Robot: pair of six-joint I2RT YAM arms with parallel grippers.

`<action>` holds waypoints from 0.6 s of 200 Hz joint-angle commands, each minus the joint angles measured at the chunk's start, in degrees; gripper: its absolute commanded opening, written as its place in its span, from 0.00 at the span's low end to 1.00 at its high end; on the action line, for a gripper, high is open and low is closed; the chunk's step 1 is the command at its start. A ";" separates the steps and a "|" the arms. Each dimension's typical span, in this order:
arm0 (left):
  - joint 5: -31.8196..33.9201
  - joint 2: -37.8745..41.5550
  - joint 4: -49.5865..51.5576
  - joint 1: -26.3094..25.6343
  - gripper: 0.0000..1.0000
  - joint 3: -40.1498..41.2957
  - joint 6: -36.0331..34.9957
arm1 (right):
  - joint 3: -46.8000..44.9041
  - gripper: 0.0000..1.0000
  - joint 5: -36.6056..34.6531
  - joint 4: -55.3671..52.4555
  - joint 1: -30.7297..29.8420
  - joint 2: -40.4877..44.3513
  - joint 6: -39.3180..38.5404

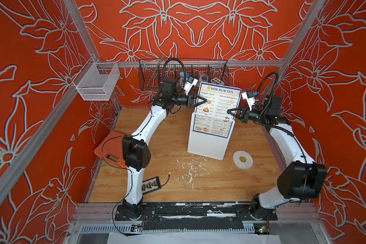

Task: Insert the menus into the narrow rack
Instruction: Insert the menu into the narrow rack.

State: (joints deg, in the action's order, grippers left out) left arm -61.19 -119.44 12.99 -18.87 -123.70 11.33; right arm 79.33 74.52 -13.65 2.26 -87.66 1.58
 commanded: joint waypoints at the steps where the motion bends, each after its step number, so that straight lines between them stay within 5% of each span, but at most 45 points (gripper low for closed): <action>1: -0.81 0.05 -0.26 -0.79 0.47 0.38 -1.35 | -1.38 0.18 0.41 2.91 -0.72 2.29 0.01; 20: -0.78 0.29 0.34 -0.99 0.47 0.53 -2.03 | 0.82 0.27 -0.81 4.43 -0.76 2.33 1.71; 54: -0.36 0.95 0.85 -0.99 0.47 0.47 -2.82 | 3.06 0.26 -2.64 14.67 -0.84 0.19 12.38; 93: -0.49 0.96 1.32 -0.97 0.47 0.41 -2.98 | 5.26 0.12 -2.74 15.04 -1.03 -2.45 14.57; 120: -0.35 1.44 1.66 -0.99 0.47 0.44 -3.33 | 5.31 0.02 -1.71 6.01 -1.03 -1.69 5.95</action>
State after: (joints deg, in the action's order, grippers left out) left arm -61.14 -119.44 14.33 -19.62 -123.63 9.52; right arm 83.20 71.94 -1.67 1.56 -89.38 13.21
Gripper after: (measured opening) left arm 0.468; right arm 0.051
